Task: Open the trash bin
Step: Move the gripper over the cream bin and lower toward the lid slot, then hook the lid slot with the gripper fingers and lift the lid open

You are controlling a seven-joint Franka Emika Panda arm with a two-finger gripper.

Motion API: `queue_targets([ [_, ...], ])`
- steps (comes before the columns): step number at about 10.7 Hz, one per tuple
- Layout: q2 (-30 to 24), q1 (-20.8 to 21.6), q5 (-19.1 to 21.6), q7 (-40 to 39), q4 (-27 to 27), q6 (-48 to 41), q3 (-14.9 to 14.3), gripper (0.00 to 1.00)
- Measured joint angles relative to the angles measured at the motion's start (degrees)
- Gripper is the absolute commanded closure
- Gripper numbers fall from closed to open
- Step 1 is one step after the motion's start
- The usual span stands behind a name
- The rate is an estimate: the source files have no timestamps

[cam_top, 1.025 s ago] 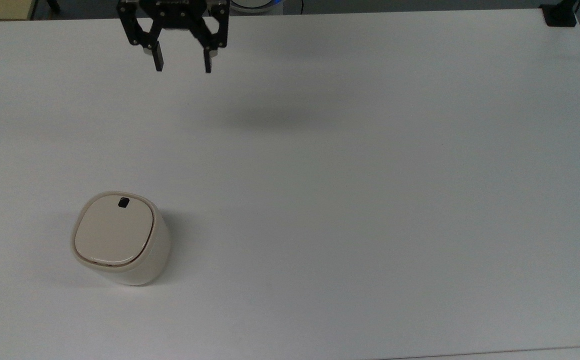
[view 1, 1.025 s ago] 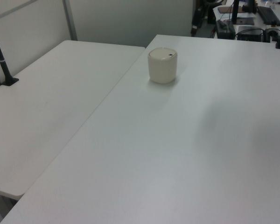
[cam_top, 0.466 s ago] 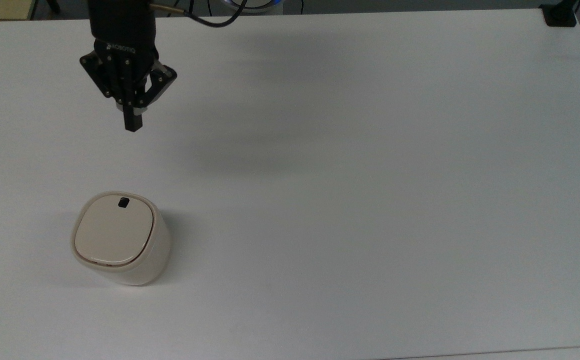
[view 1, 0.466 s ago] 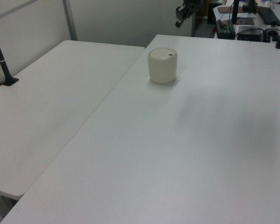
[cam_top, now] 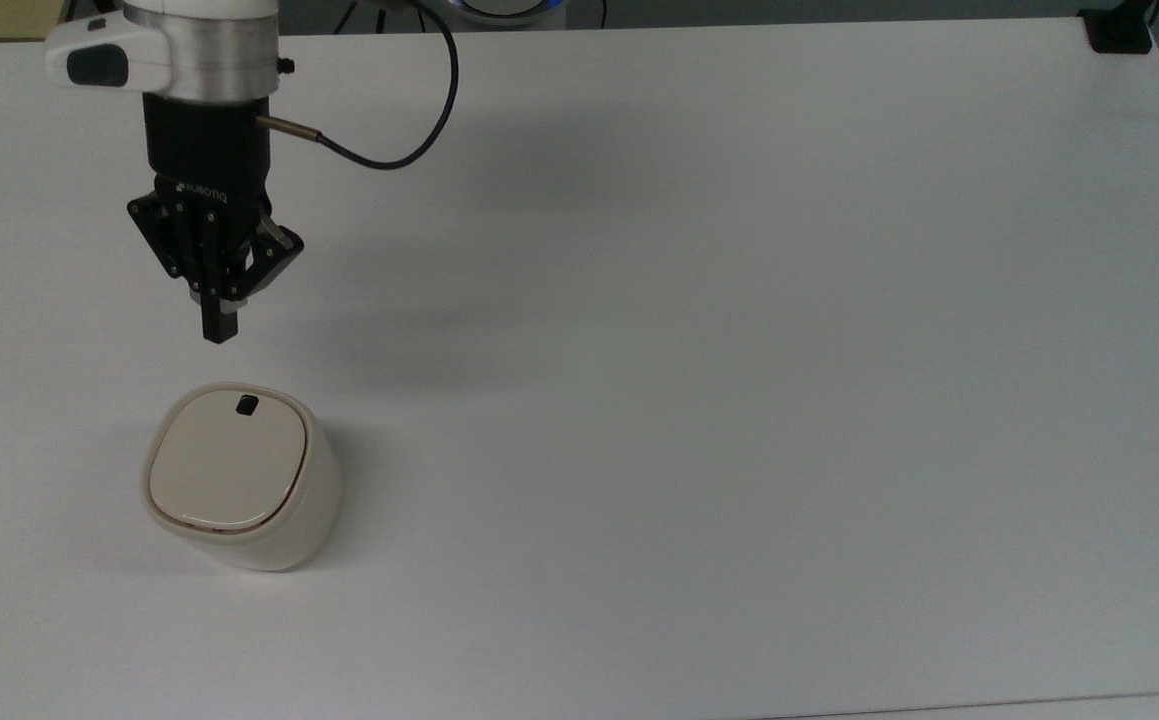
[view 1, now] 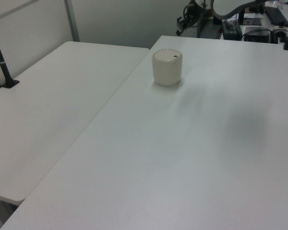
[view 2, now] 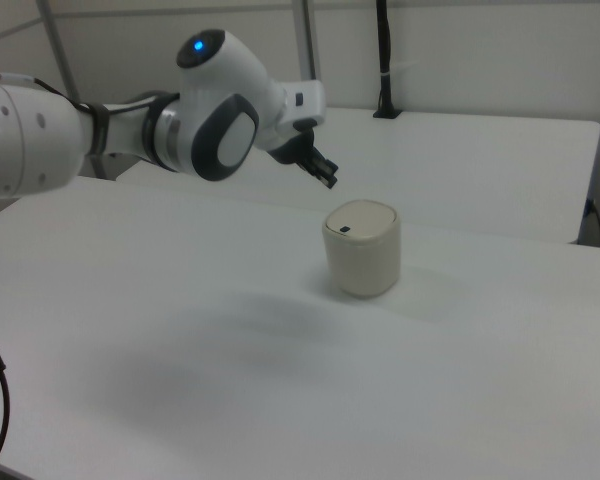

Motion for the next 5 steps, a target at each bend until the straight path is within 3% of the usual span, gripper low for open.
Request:
queue_targets([
  [5, 5.3, 0.0, 0.0, 0.1, -0.1, 5.9, -0.2, 1.00],
])
